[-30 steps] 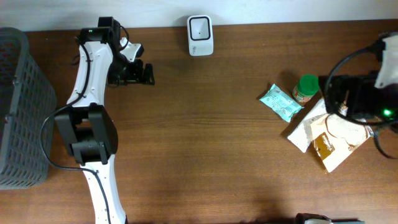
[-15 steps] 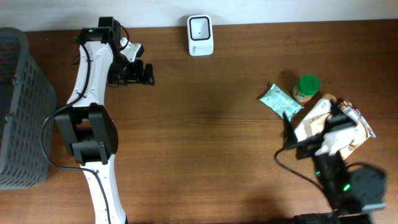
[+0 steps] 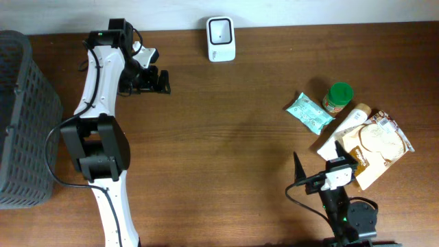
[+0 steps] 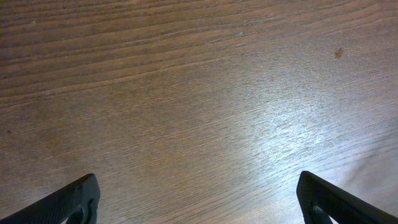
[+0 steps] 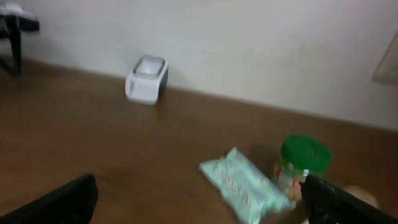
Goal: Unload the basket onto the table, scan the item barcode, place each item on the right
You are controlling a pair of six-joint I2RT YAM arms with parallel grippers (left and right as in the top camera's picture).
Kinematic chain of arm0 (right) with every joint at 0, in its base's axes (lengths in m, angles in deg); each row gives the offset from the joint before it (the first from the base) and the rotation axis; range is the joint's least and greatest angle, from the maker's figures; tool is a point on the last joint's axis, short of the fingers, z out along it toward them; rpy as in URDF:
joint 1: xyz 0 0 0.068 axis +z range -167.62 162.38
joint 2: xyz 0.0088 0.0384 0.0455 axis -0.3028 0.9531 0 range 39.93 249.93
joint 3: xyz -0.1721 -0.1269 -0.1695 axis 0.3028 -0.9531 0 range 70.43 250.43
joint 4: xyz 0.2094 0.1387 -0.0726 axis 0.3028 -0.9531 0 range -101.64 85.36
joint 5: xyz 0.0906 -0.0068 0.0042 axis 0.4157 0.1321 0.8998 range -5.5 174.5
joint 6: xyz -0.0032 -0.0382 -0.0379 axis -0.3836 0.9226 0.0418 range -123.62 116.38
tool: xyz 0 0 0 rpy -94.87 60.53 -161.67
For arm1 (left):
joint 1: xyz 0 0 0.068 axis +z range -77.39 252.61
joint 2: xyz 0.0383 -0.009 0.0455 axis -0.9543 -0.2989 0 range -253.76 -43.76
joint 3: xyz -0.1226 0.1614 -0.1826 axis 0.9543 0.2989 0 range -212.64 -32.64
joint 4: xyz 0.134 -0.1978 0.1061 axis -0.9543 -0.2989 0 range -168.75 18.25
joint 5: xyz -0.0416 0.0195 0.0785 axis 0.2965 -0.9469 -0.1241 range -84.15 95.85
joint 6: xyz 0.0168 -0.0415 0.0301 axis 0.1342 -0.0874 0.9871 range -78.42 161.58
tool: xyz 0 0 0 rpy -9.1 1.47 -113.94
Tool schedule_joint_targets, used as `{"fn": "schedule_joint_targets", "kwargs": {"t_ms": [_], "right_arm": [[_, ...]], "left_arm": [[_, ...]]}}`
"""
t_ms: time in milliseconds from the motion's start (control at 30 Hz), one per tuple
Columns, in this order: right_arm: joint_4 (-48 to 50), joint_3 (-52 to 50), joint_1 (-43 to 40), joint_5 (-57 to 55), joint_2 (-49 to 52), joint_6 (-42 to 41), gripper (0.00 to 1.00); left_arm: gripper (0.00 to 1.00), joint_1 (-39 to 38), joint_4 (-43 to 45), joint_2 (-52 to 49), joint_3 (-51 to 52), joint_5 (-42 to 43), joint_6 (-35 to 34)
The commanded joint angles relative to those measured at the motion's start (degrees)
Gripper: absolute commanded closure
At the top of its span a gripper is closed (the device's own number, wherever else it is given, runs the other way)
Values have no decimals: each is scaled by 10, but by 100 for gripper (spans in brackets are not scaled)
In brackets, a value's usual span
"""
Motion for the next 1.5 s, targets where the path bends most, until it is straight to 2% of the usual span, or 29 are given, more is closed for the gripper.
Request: {"fn": "schedule_joint_targets", "kwargs": {"t_ms": [0, 833, 1000, 1133, 1267, 1367, 1467], "right_arm": [[-7, -5, 5, -5, -9, -1, 2], [-7, -5, 5, -5, -9, 0, 2], [-7, -5, 5, -5, -9, 0, 2], [-7, -5, 5, -6, -9, 0, 2], [-7, -5, 5, -6, -9, 0, 2], [-7, -5, 5, -6, -9, 0, 2], [-7, -5, 5, -6, -9, 0, 2]], "left_arm": [[1, -1, 0, 9, 0, -2, 3], [1, -1, 0, 9, 0, -2, 3], [1, -17, 0, 63, 0, -2, 3], [1, -45, 0, 144, 11, -3, 3], [1, -60, 30, 252, 87, -93, 3], [1, -56, 123, 339, 200, -98, 3], [1, -43, 254, 429, 344, -89, 3]]}}
